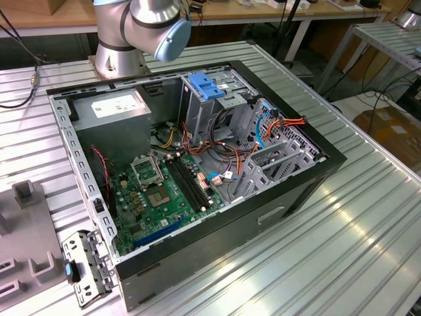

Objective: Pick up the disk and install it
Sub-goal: 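Pick up the disk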

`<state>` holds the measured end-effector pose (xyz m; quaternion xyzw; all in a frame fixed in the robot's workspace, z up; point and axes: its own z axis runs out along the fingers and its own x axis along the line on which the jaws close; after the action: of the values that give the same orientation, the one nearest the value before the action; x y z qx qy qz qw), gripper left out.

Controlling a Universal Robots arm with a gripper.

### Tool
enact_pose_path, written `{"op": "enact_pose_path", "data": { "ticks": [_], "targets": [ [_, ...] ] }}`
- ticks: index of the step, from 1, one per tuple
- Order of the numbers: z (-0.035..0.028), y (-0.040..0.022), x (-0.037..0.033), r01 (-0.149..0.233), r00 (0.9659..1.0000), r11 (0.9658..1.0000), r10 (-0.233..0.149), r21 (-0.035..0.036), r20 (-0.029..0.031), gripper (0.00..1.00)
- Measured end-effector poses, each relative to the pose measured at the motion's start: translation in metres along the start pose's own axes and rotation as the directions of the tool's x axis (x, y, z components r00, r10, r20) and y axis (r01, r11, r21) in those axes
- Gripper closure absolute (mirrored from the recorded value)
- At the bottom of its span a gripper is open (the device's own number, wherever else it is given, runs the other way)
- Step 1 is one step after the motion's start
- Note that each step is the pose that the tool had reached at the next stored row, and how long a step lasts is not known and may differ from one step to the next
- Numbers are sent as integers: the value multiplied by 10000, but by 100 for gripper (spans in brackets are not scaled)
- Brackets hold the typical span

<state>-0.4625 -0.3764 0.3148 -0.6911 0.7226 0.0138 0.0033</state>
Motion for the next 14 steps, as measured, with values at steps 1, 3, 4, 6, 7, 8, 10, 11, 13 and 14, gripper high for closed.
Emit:
{"op": "enact_pose_path", "data": {
  "ticks": [1, 3, 4, 6, 7, 8, 10, 11, 13, 14],
  "targets": [
    [4, 4, -2, 0, 10000, 10000, 0, -1, 4, 49],
    [15, 15, -3, 0, 10000, 10000, 0, -2, 17, 49],
    [23, 18, -6, 0, 10000, 10000, 0, -2, 23, 49],
    [54, 27, -16, 0, 10000, 10000, 0, -3, 31, 49],
    [73, 38, -21, 0, 10000, 10000, 0, -2, 32, 49],
    [94, 55, -25, 0, 10000, 10000, 0, 3, 32, 49],
    [120, 62, -31, 0, 10000, 10000, 0, 4, 32, 49],
    [133, 62, -34, 1, 10000, 10000, -1, 3, 32, 49],
    [161, 62, -36, 1, 10000, 10000, -1, 4, 32, 49],
    [165, 62, -37, 0, 10000, 10000, -1, 2, 31, 49]
  ]
}}
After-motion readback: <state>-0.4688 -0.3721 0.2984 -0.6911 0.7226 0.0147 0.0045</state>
